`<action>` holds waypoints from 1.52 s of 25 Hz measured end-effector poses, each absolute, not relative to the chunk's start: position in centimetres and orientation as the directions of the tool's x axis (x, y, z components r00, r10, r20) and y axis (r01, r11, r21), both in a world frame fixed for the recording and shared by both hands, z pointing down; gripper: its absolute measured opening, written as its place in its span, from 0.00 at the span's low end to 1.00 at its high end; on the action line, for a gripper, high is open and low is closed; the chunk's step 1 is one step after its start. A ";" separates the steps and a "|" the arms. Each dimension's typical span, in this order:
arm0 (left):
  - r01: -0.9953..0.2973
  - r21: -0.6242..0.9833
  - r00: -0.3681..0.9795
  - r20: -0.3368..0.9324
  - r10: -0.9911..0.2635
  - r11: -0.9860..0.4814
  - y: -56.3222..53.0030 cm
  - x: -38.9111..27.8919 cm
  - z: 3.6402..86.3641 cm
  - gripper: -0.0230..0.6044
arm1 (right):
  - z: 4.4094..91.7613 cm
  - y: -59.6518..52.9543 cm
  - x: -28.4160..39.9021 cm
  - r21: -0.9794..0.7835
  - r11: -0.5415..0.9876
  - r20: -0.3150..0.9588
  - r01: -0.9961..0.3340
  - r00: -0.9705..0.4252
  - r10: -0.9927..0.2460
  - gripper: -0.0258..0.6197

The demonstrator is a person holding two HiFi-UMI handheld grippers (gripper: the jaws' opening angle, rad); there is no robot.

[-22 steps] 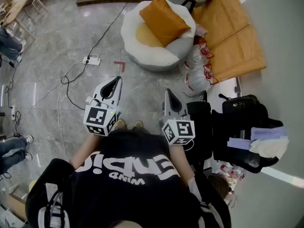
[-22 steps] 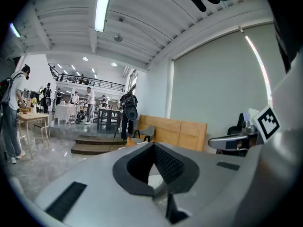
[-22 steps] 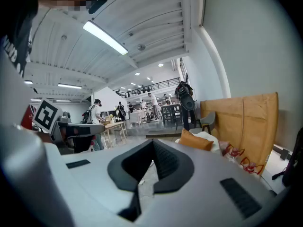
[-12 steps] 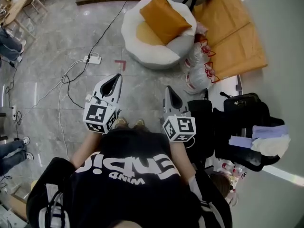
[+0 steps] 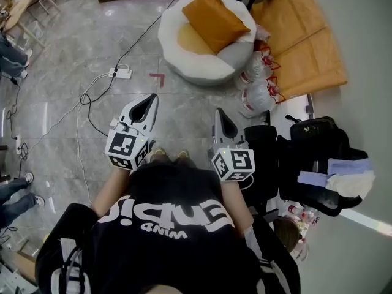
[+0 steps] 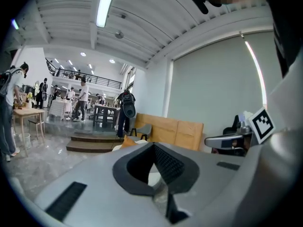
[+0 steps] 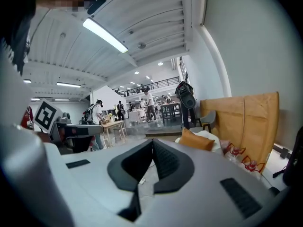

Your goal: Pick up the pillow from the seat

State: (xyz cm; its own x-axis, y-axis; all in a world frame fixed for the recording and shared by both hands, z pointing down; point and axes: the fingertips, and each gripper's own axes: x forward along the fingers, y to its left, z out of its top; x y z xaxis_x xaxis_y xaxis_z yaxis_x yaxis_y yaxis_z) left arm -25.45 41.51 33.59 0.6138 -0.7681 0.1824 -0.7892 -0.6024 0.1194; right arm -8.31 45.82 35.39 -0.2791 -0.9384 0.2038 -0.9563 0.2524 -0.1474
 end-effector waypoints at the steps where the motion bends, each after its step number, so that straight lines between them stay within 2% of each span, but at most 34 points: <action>1: -0.782 0.128 0.623 0.185 -0.760 -0.610 41.6 -25.6 33.8 0.05 | 35.5 46.0 -8.7 -0.143 0.253 0.210 -0.957 -0.279 -0.937 0.07; 14: -0.753 0.136 0.658 0.188 -0.729 -0.644 38.8 -25.7 34.8 0.05 | 36.5 44.3 -8.9 -0.143 0.228 0.225 -0.963 -0.256 -0.940 0.07; 38: -0.763 0.136 0.645 0.213 -0.734 -0.632 23.7 -19.9 34.7 0.05 | 36.2 28.6 -3.1 -0.158 0.270 0.218 -0.950 -0.300 -0.929 0.07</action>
State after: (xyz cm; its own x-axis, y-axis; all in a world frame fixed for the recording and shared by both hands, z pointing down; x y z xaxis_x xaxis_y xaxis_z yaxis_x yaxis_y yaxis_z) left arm -19.95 23.70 34.72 0.6453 -0.7335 0.2135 -0.7631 -0.6318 0.1359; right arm -3.13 28.63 36.21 -0.3000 -0.9288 0.2176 -0.9499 0.2697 -0.1581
